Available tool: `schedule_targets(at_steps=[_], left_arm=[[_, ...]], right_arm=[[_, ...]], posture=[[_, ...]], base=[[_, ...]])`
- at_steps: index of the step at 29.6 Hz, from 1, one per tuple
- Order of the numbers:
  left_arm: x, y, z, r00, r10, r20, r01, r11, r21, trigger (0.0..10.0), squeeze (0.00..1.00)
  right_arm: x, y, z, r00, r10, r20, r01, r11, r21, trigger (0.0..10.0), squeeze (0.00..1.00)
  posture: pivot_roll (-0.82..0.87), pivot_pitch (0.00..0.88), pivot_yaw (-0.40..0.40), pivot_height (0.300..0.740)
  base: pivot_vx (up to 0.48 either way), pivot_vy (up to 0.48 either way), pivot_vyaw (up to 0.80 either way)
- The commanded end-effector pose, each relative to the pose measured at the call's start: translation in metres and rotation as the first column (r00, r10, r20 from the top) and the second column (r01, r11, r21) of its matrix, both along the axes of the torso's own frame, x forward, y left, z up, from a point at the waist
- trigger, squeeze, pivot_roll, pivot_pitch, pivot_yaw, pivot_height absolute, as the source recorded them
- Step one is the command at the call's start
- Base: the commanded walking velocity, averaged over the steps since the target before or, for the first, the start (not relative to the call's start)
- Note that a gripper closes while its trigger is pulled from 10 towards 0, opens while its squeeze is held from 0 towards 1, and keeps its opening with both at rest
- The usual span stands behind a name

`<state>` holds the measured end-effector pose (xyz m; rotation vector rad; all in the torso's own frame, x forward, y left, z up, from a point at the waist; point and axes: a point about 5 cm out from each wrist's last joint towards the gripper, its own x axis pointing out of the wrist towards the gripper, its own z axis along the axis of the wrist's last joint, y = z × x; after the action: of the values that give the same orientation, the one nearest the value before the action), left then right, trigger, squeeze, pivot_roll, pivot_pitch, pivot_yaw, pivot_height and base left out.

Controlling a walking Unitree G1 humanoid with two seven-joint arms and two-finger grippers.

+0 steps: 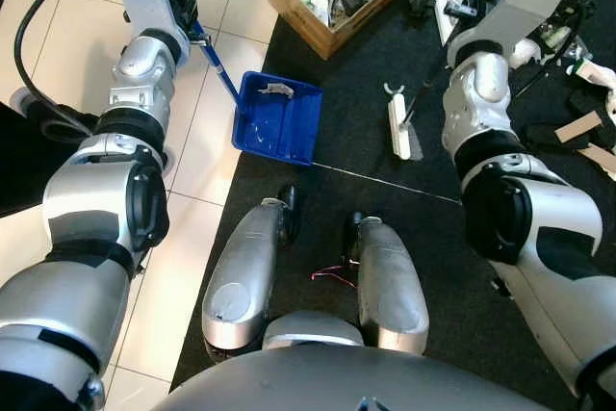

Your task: Sweep floor

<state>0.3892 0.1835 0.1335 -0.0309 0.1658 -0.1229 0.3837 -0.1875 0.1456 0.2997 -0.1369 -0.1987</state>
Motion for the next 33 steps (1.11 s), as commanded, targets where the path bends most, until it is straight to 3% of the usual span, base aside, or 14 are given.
schedule_targets(at_steps=[1, 2, 5, 6, 8, 9, 11, 12, 15, 20, 21, 26, 28, 33], left_arm=[[-0.006, -0.013, -0.016, 0.998, -0.038, -0.050, 0.035, 0.998, -0.051, 10.0, 0.00], [-0.006, -0.013, -0.016, 0.998, -0.038, -0.050, 0.035, 0.998, -0.051, 10.0, 0.00], [-0.005, -0.018, -0.016, 0.998, -0.040, -0.050, 0.037, 0.997, -0.065, 10.0, 0.00], [-0.005, -0.019, -0.016, 0.998, -0.041, -0.049, 0.037, 0.997, -0.065, 10.0, 0.00], [-0.004, -0.021, -0.015, 0.998, -0.042, -0.049, 0.039, 0.997, -0.068, 10.0, 0.00], [-0.004, -0.021, -0.015, 0.998, -0.042, -0.049, 0.039, 0.997, -0.068, 10.0, 0.00], [-0.004, -0.022, -0.015, 0.998, -0.043, -0.049, 0.039, 0.997, -0.070, 10.0, 0.00], [-0.004, -0.023, -0.014, 0.998, -0.045, -0.048, 0.042, 0.997, -0.070, 10.0, 0.00], [-0.003, -0.024, -0.014, 0.998, -0.046, -0.047, 0.043, 0.997, -0.070, 10.0, 0.00], [-0.003, -0.024, -0.012, 0.998, -0.045, -0.045, 0.042, 0.997, -0.072, 10.0, 0.00], [-0.002, -0.024, -0.011, 0.998, -0.045, -0.044, 0.042, 0.997, -0.071, 10.0, 0.00], [-0.002, -0.022, -0.011, 0.998, -0.043, -0.044, 0.040, 0.997, -0.069, 10.0, 0.00], [-0.002, -0.022, -0.011, 0.998, -0.043, -0.044, 0.040, 0.997, -0.068, 10.0, 0.00], [-0.002, -0.022, -0.011, 0.998, -0.043, -0.043, 0.041, 0.997, -0.067, 10.0, 0.00]], right_arm=[[0.004, 0.021, 0.005, 0.996, 0.065, 0.066, -0.074, 0.986, 0.152, 10.0, 0.00], [0.004, 0.021, 0.005, 0.996, 0.065, 0.066, -0.074, 0.986, 0.152, 10.0, 0.00], [0.010, 0.027, 0.054, 0.949, 0.092, 0.301, -0.160, 0.965, 0.209, 10.0, 0.00], [0.010, 0.025, 0.058, 0.945, 0.089, 0.316, -0.158, 0.967, 0.201, 10.0, 0.00], [0.007, 0.002, 0.073, 0.926, 0.006, 0.377, -0.080, 0.980, 0.183, 10.0, 0.00], [0.007, 0.002, 0.073, 0.926, 0.006, 0.377, -0.080, 0.980, 0.183, 10.0, 0.00], [0.004, -0.012, 0.080, 0.917, -0.023, 0.399, -0.028, 0.992, 0.122, 10.0, 0.00], [0.001, -0.028, 0.085, 0.911, -0.046, 0.410, 0.038, 0.999, 0.027, 10.0, 0.00], [-0.002, -0.039, 0.087, 0.913, -0.060, 0.403, 0.088, 0.995, -0.051, 10.0, 0.00], [-0.006, -0.050, 0.080, 0.934, -0.056, 0.352, 0.143, 0.963, -0.228, 10.0, 0.00], [-0.006, -0.049, 0.070, 0.952, -0.055, 0.301, 0.147, 0.945, -0.294, 10.0, 0.00], [-0.005, -0.040, 0.050, 0.975, -0.026, 0.220, 0.097, 0.943, -0.319, 10.0, 0.00], [-0.006, -0.027, 0.025, 0.992, 0.001, 0.124, 0.036, 0.955, -0.296, 10.0, 0.00], [-0.008, -0.007, 0.004, 0.999, 0.020, 0.045, -0.007, 0.962, -0.273, 10.0, 0.00]], posture=[[0.14, 0.253, 0.072, 0.740], [0.14, 0.253, 0.072, 0.740], [0.12, 0.248, 0.064, 0.740], [0.12, 0.248, 0.064, 0.740], [0.11, 0.242, 0.066, 0.740], [0.11, 0.242, 0.066, 0.740], [0.11, 0.241, 0.068, 0.740], [0.10, 0.237, 0.070, 0.740], [0.10, 0.235, 0.070, 0.740], [0.10, 0.231, 0.072, 0.740], [0.10, 0.230, 0.075, 0.740], [0.11, 0.228, 0.077, 0.740], [0.11, 0.227, 0.078, 0.740], [0.11, 0.225, 0.078, 0.740]], base=[[0.000, 0.000, 0.00], [0.000, 0.000, 0.00], [0.000, 0.000, 0.00], [0.000, 0.000, 0.00], [0.000, 0.000, 0.00], [0.000, 0.000, 0.00], [0.000, 0.000, 0.00], [0.000, 0.000, 0.00], [0.000, 0.000, 0.00], [0.000, 0.000, 0.00], [0.000, 0.000, 0.00], [0.000, 0.000, 0.00], [0.000, 0.000, 0.00], [0.000, 0.000, 0.00]])
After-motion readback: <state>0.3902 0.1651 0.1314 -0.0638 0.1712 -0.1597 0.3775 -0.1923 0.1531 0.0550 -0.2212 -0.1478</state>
